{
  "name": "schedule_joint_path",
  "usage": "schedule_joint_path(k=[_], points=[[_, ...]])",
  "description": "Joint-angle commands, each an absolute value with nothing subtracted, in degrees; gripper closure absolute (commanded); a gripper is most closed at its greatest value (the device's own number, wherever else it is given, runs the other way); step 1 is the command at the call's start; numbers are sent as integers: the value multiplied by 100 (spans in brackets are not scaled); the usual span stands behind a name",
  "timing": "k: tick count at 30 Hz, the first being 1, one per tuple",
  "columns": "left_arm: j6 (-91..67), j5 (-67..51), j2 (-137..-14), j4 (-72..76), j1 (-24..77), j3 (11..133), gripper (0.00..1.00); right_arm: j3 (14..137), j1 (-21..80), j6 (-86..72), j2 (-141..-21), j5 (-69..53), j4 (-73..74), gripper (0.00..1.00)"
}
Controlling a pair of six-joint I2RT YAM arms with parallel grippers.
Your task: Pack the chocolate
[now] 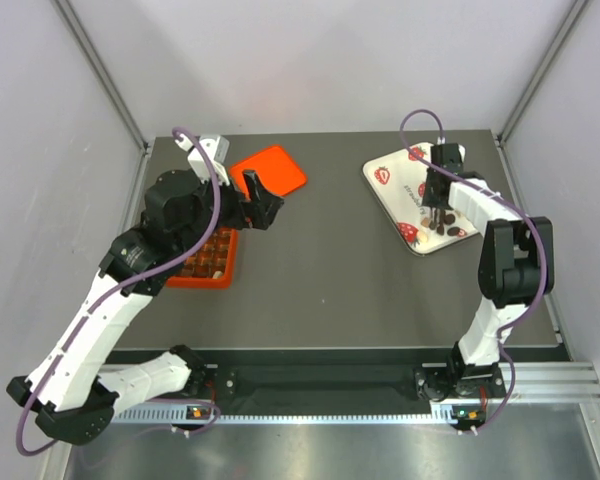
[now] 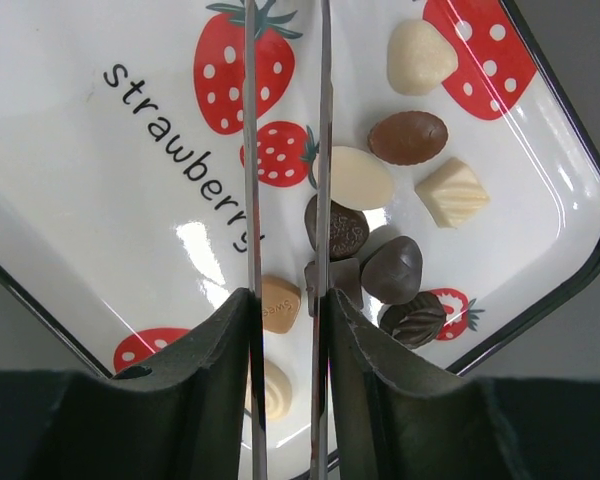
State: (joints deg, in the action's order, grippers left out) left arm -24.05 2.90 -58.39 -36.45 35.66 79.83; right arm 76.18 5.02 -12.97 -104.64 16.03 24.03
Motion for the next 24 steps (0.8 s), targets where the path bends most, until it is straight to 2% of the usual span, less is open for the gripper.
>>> schedule_joint_path(k=[1,12,18,24], points=[[-2347,387,-5748,-3463,3551,8174,1,7638,448,-1195,-9959,1494,2127,69],[-1890,941,-5836,-3885,3542,8999,1,6891,1010,-1344,-8975,1117,2030,70],[-2030,844,-5722,-3867,3542,9026,1,6899,2037,-1581,-8675,1081,2013,70],[-2109,914,-5511,-3823,3542,9123,1,7198,3705,-2038,-8797,888,1556,69]])
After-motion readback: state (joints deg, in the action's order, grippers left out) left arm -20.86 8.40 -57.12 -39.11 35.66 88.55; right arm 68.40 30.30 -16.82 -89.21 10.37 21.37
